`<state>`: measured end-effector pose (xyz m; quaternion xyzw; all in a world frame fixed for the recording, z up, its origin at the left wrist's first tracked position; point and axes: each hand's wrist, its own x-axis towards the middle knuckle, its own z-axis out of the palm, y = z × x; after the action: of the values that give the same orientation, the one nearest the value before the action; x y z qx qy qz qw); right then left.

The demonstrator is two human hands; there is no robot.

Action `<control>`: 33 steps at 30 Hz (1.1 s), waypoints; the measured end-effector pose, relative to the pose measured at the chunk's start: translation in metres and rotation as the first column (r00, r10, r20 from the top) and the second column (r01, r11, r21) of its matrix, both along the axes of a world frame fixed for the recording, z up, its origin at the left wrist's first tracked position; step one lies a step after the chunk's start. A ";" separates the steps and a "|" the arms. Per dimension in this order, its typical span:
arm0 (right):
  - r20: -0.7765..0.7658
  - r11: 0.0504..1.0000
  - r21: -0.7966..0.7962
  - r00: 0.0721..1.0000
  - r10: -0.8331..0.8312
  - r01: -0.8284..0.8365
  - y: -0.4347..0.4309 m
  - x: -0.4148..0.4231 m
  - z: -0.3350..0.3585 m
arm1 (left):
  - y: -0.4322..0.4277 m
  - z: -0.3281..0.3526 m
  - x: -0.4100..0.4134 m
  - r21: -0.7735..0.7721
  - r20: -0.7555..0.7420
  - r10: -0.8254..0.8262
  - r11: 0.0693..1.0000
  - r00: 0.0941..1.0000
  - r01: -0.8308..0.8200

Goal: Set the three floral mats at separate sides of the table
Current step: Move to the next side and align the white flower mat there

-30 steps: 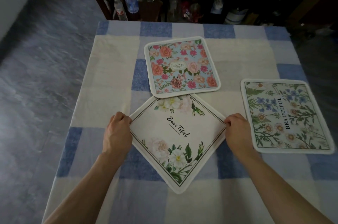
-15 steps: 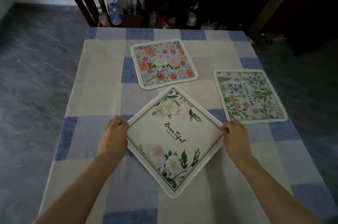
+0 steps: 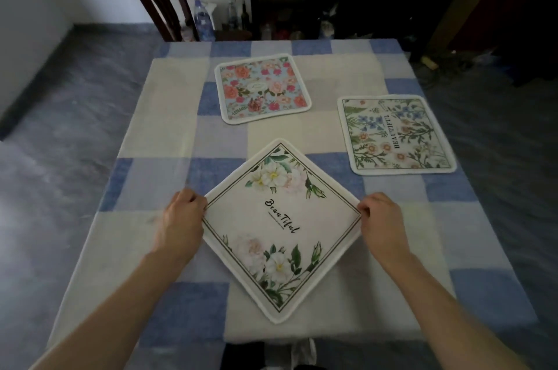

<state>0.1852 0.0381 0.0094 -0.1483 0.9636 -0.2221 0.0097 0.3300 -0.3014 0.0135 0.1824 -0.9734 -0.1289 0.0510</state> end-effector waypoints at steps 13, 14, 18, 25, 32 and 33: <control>0.071 0.996 0.085 0.997 0.017 -0.023 0.024 0.025 -0.036 | 0.020 -0.055 0.020 0.041 0.020 0.003 0.999 1.000 -0.003; 0.087 0.995 0.094 0.996 0.015 -0.023 0.023 0.026 -0.038 | 0.020 -0.058 0.021 0.048 0.033 0.002 0.999 0.999 -0.004; 0.122 0.990 0.141 0.992 -0.006 -0.011 0.027 0.026 -0.048 | 0.018 -0.069 0.024 0.064 0.086 0.010 0.998 0.996 -0.015; 0.280 0.966 0.238 0.960 0.026 -0.095 0.033 0.038 -0.064 | 0.018 -0.074 0.030 0.112 0.218 -0.018 0.994 0.976 -0.006; 0.308 0.959 0.272 0.951 -0.004 -0.084 0.031 0.047 -0.074 | 0.019 -0.080 0.034 0.051 0.291 -0.026 0.999 0.956 0.011; 0.312 0.955 0.283 0.950 -0.010 -0.083 0.031 0.047 -0.076 | 0.020 -0.081 0.034 0.049 0.290 -0.019 0.999 0.957 0.005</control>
<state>0.2325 0.0690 -0.0663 -0.1265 0.9694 -0.0971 0.1868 0.3636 -0.2817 -0.0678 0.1946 -0.9681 -0.1242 -0.0976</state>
